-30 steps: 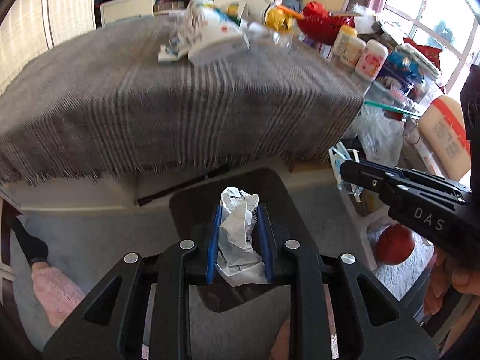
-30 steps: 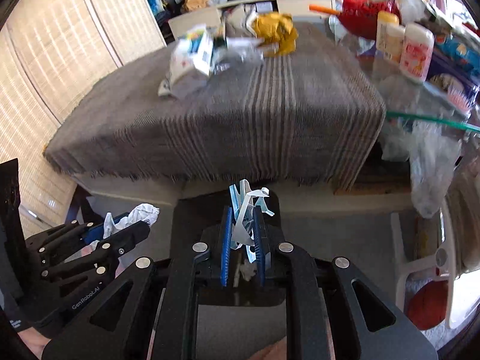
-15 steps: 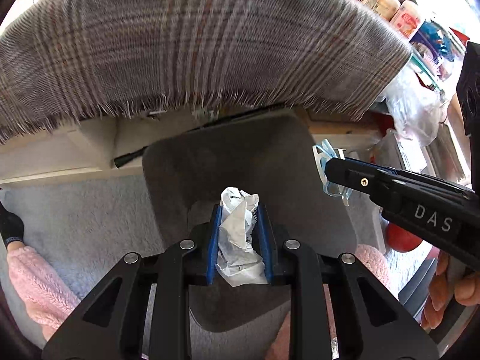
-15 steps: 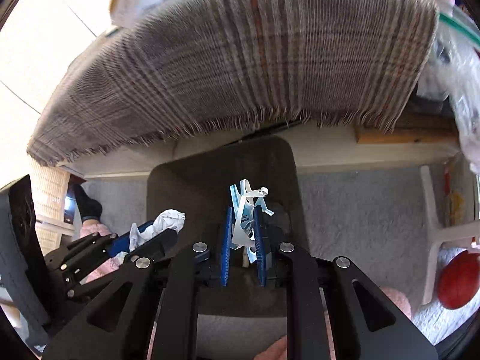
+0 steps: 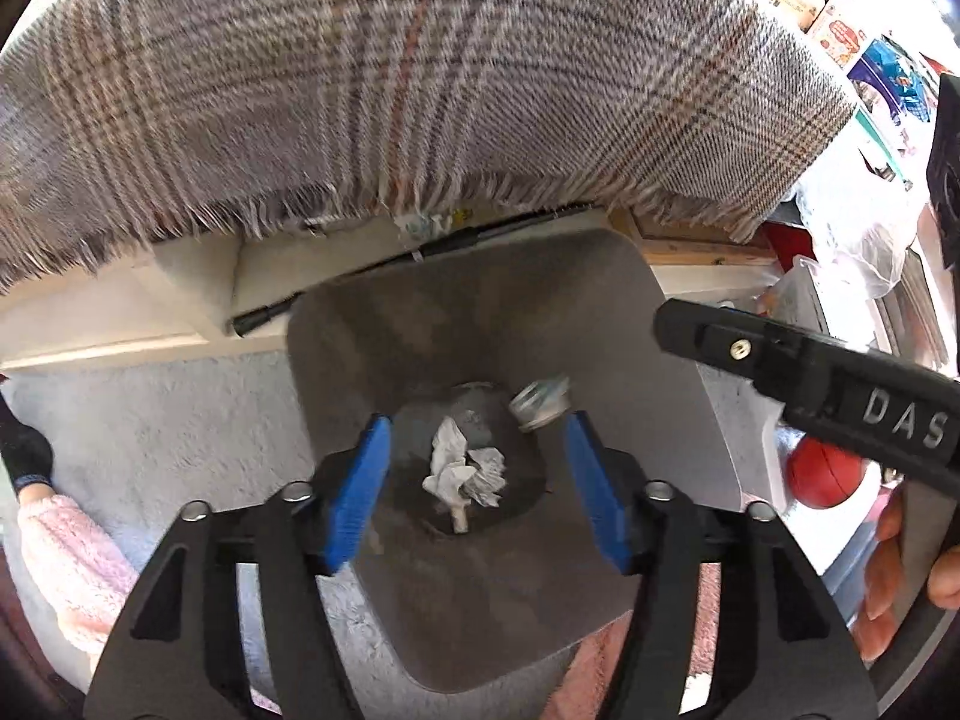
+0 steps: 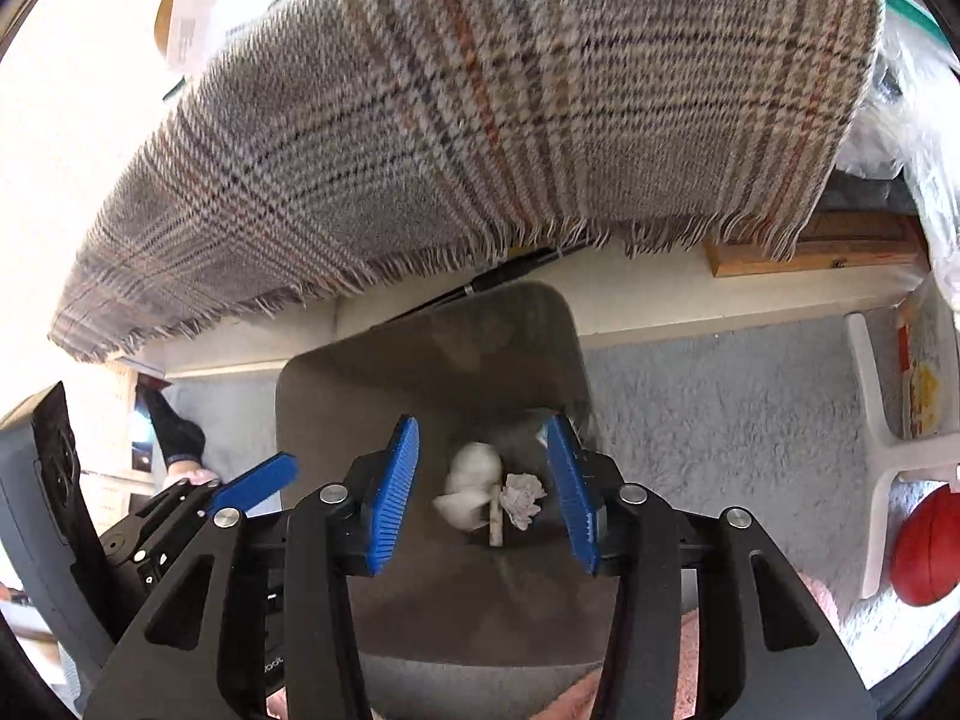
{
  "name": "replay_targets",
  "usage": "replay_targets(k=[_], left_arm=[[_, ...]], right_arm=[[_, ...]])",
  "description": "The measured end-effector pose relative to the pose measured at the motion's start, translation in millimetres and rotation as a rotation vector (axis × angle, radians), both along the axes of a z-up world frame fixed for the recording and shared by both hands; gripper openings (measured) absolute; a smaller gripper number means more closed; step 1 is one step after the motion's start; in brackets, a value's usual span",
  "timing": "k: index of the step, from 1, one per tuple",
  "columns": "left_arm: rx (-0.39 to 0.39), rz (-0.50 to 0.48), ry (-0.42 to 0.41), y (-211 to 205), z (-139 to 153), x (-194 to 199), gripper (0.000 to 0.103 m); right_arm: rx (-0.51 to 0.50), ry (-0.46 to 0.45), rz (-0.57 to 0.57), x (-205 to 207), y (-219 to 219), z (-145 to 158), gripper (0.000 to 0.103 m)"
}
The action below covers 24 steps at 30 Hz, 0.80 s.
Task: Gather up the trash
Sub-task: 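Open both tools to drop the tissue and plastic piece into the bin, then move both tools back up toward the trash on the table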
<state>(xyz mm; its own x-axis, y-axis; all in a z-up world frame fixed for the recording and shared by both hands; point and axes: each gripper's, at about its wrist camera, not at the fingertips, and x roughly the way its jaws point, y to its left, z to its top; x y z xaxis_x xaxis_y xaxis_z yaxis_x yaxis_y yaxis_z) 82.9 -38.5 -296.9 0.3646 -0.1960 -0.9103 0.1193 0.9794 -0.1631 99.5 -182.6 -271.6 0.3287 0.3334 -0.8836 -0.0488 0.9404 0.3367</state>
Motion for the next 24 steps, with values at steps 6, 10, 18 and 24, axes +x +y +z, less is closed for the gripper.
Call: replay_targets(k=[6,10,18,24], left_arm=[[0.026,0.010,-0.076,3,31,-5,0.083],[0.028,0.025,-0.125,9,56,-11,0.094],[0.035,0.065,-0.206,33,108,-16,0.095],[0.061,0.100,-0.253,44,135,-7,0.095]], right_arm=[[-0.004,-0.078,-0.046,-3,-14,31,0.075],[-0.003,-0.144,-0.079,-8,-30,54,0.097],[-0.015,-0.214,-0.095,-8,-50,104,0.100],[-0.046,-0.287,-0.097,-4,-56,138,0.100]])
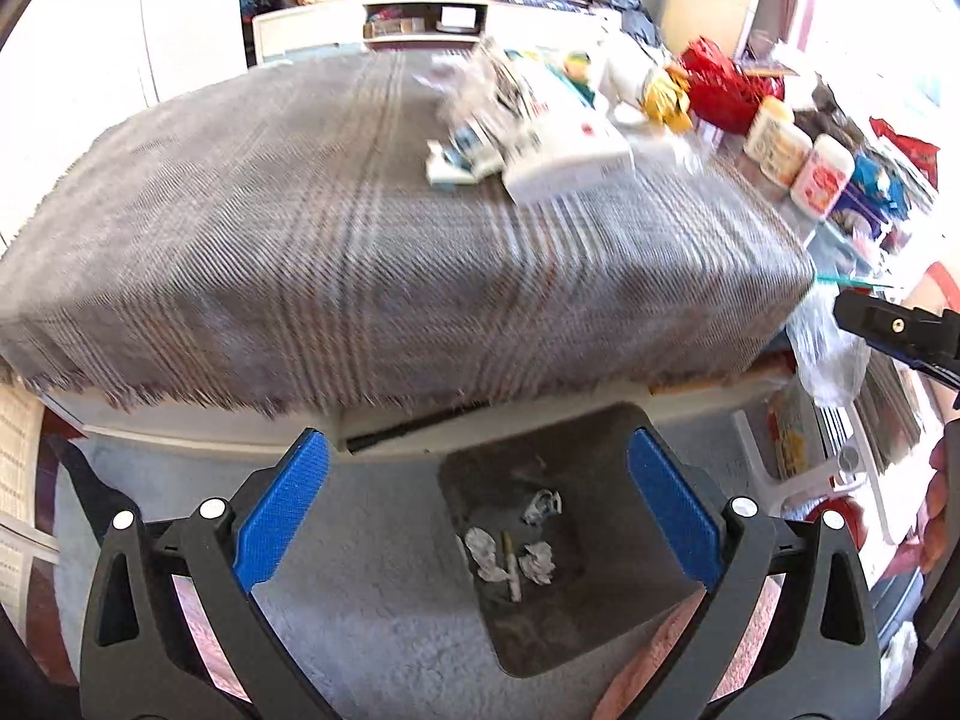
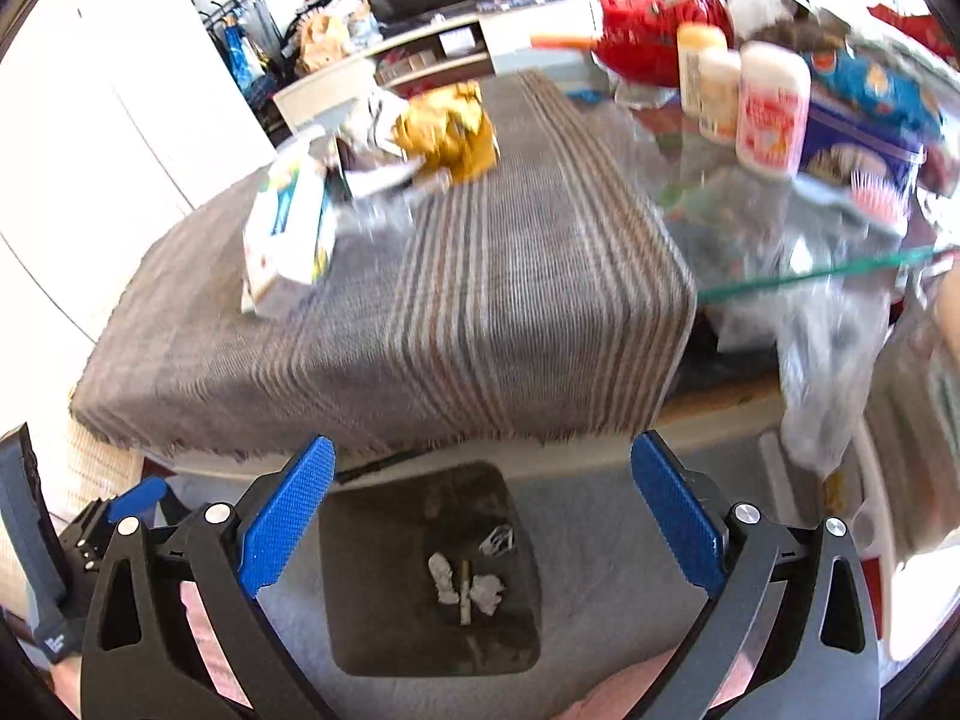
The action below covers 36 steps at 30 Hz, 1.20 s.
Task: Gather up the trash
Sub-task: 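Move both tools back up toward the trash on the table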
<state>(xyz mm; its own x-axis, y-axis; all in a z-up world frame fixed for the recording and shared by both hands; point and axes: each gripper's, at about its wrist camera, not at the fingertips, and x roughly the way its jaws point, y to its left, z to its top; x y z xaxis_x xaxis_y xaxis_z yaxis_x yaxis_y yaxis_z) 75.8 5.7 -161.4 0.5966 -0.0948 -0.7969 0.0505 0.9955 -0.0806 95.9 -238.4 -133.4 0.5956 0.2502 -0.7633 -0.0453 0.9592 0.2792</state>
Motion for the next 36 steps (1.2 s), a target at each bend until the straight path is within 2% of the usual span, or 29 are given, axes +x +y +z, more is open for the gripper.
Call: replay_targets(k=[5,10,13,15,18,20,28,32,36], left_arm=[[0.013,0.012,-0.031,10,24,16,0.095],[0.002,0.018,-0.065,13,47,45,0.095],[0.026,0.008,-0.086,10,59,63,0.095],[0.045,0.000,-0.105,7,68,76,0.095],[0.047,-0.001,-0.116,8,78,91,0.095],[0.035,0.004,-0.113,10,82,103,0.095],[0.019,0.005,-0.099,0,90,140,0.095],[0.026,-0.004,-0.099,-9,92,155,0.095],[0.029,-0.007,-0.102,-15,95,168,0.095]], right_arm=[[-0.029,-0.032,0.019,20,6,17,0.100],[0.030,-0.025,0.026,44,10,20,0.100],[0.048,-0.013,0.017,60,15,20,0.099],[0.004,-0.042,0.033,67,24,23,0.098],[-0.155,-0.121,0.102,74,46,23,0.094],[-0.192,-0.119,0.138,82,55,16,0.091],[-0.076,-0.048,0.136,120,51,-6,0.090],[0.086,-0.012,0.117,134,37,-5,0.091],[0.138,-0.008,0.104,145,33,-1,0.091]])
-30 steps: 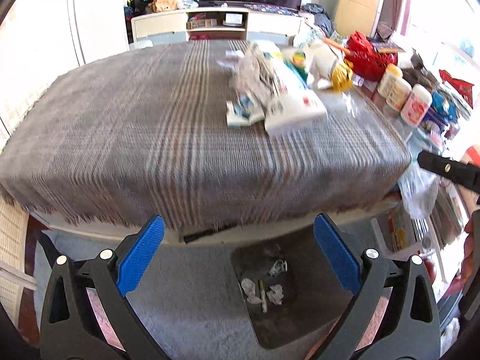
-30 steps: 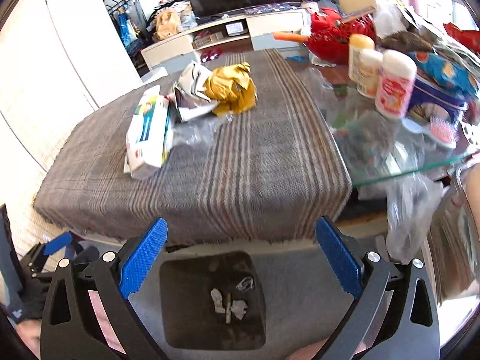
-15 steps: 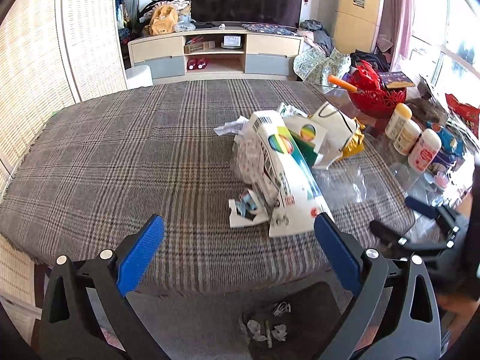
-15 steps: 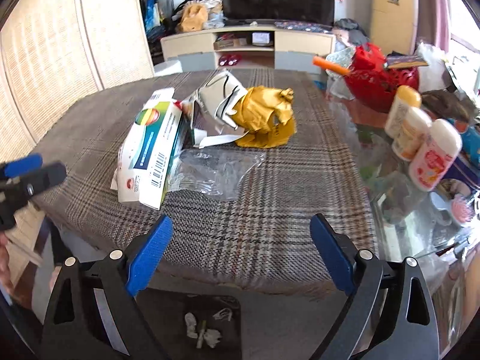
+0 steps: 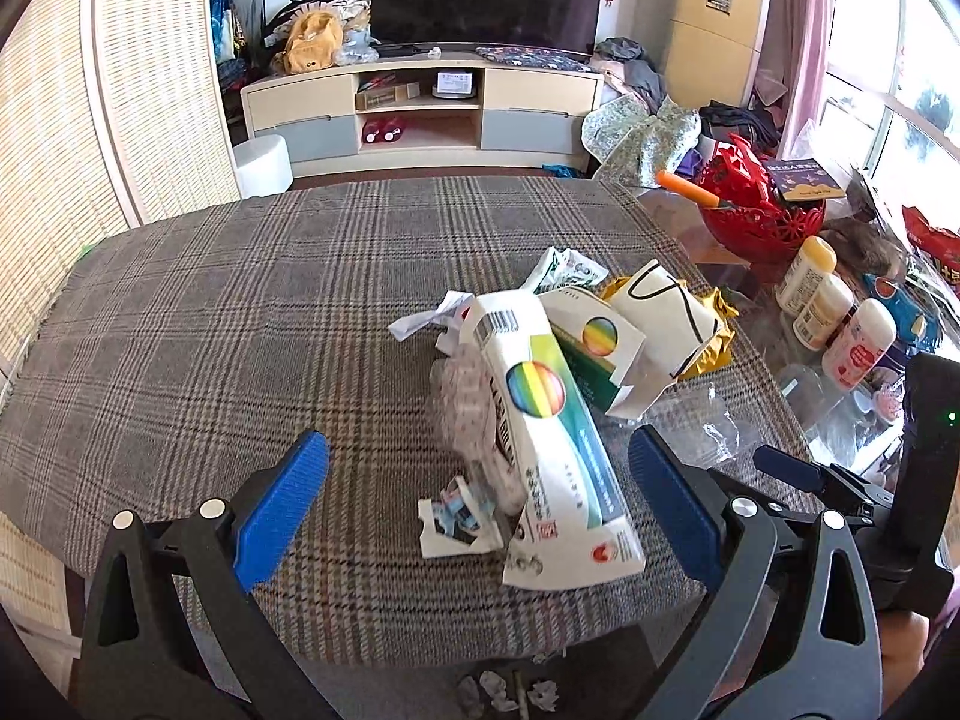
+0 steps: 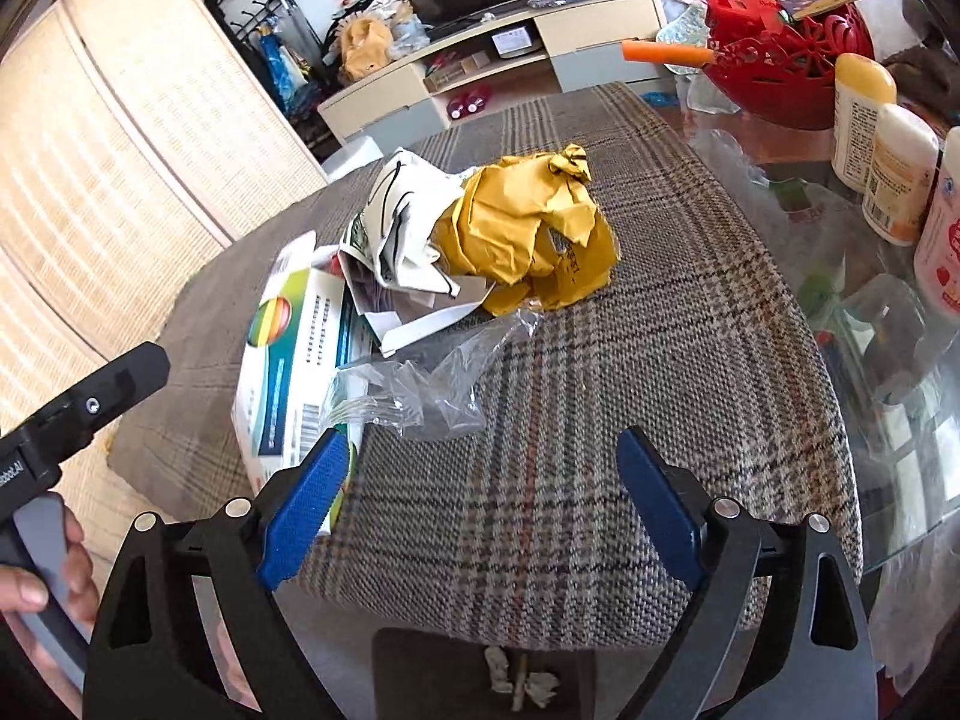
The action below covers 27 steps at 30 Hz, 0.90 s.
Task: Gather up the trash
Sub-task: 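Move both tools back up toward the trash on the table, then grasp the clear plastic bag with the right tool while the left grasps the white toothpaste box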
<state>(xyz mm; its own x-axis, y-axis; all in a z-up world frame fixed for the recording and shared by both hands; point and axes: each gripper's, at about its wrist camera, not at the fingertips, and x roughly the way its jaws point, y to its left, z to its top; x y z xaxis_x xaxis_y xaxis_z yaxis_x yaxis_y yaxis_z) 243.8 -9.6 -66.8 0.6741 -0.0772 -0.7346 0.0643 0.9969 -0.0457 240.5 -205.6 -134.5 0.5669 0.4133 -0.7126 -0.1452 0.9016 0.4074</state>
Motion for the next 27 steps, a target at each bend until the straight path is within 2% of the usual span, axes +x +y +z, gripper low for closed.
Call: replay_targets(k=[4,8,20,24,27], left_arm=[[0.003,0.002,0.009,-3,-1,10,0.095],[0.010,0.011,0.012,0,-1,16,0.095],[0.021,0.016,0.016,6,0,20,0.095],[0.011,0.002,0.030,0,-5,21,0.095],[0.005,-0.011,0.043,-6,-9,24,0.095]], right_arm=[[0.003,0.033,0.011,14,8,-8,0.091],[0.064,0.048,0.057,14,15,-10,0.091],[0.042,0.024,0.093,-13,23,2,0.091],[0.018,0.020,0.086,-8,24,-1,0.091],[0.013,0.042,0.098,3,28,-8,0.078]])
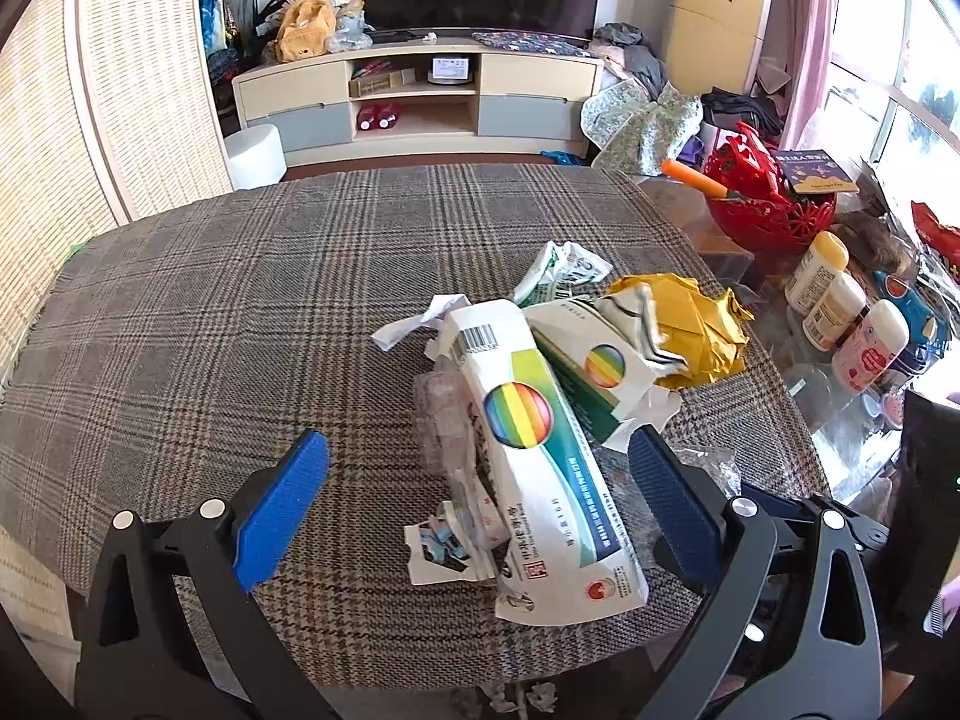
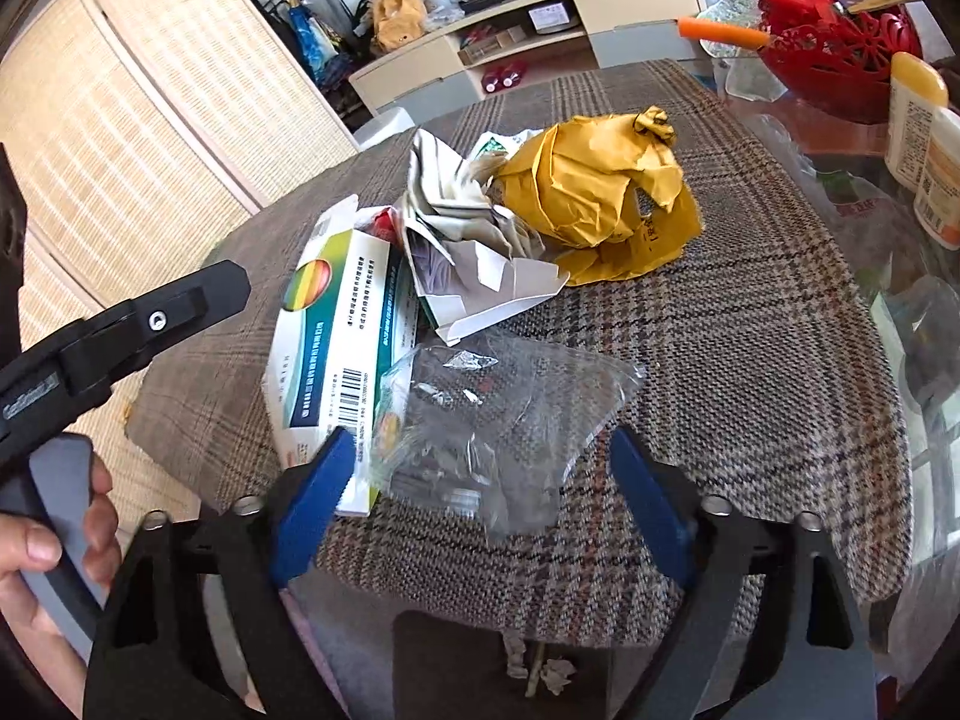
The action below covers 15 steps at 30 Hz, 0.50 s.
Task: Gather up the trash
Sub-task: 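Grasp the clear plastic bag with the right tool while the left grasps the white toothpaste box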
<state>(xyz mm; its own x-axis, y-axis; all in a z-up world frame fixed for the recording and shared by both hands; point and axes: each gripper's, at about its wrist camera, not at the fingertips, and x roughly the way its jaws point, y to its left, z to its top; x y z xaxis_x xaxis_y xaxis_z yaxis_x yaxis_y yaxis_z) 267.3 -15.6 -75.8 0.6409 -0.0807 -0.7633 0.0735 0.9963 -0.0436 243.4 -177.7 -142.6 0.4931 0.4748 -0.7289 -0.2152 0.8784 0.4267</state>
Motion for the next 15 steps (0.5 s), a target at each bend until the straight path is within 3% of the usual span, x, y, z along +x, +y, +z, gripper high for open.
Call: replay_targets(k=[3,5,7,8,9,13,15], left_arm=[[-0.002,-0.010,0.029,-7,-7,5,0.095],[-0.007,-0.009,0.047,-9,-12,7,0.095],[-0.014,-0.007,0.063,-11,-18,8,0.095],[-0.015,-0.009,0.070,-12,-20,9,0.095],[-0.020,-0.010,0.074,-14,-22,9,0.095],[-0.024,-0.012,0.063,-21,-23,5,0.084],[-0.012,-0.012,0.061,-26,-21,2,0.084]], right_arm=[[-0.009,0.017,0.005,10,2,-8,0.071],[-0.009,0.019,0.009,13,3,-11,0.048],[-0.015,0.015,-0.002,16,1,-13,0.047],[-0.019,0.014,-0.007,17,-1,-15,0.035],[-0.027,0.014,-0.012,19,-3,-16,0.030],[-0.026,-0.016,-0.043,14,-20,-16,0.028],[-0.030,-0.026,-0.057,10,-29,-14,0.027]])
